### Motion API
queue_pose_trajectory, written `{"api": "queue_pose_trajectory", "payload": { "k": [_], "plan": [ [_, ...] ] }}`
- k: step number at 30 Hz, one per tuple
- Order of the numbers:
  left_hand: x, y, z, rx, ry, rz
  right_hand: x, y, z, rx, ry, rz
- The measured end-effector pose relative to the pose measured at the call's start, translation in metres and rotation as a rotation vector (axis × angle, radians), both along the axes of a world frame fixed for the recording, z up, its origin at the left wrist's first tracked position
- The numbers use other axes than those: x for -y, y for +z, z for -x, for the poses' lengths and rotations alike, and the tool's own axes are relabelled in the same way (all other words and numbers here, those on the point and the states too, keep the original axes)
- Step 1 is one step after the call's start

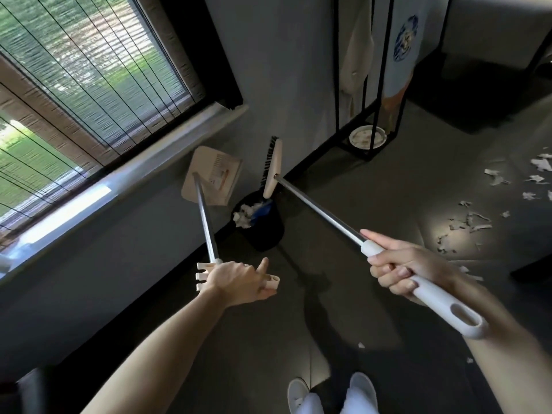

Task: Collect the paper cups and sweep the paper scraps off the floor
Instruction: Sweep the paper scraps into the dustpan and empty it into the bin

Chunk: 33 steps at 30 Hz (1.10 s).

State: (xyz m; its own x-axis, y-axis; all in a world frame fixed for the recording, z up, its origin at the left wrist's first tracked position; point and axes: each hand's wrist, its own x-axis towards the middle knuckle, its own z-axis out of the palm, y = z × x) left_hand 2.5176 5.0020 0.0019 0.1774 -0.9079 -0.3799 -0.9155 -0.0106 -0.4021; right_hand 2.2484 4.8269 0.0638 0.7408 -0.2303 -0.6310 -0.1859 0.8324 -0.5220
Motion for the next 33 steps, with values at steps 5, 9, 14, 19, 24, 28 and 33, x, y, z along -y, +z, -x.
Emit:
{"api": "queue_pose_trajectory", "payload": {
  "k": [5,9,14,19,24,28,33],
  "plan": [
    [-0.004,-0.018,0.018,-0.105,0.045,-0.065,0.001,0.0,0.003,0.044,0.018,-0.028],
    [-0.009,-0.051,0.041,-0.173,0.095,-0.154,-0.001,-0.009,0.01,0.034,0.018,-0.031],
    [-0.002,-0.036,0.026,-0.1,0.015,-0.093,-0.001,-0.015,0.014,-0.054,-0.006,-0.02],
    [-0.003,0.006,0.029,-0.098,0.127,-0.015,-0.006,-0.014,0.02,-0.093,-0.05,-0.062],
    [0.012,0.102,0.025,-0.532,0.506,0.578,-0.023,-0.006,0.026,-0.131,-0.11,-0.033],
    [0.0,0.177,0.02,-0.98,0.423,1.046,-0.055,0.001,0.042,-0.141,-0.151,0.001],
    [-0.025,0.179,0.021,-1.059,0.353,1.057,-0.124,0.0,0.072,-0.243,-0.185,0.193]
  ]
}}
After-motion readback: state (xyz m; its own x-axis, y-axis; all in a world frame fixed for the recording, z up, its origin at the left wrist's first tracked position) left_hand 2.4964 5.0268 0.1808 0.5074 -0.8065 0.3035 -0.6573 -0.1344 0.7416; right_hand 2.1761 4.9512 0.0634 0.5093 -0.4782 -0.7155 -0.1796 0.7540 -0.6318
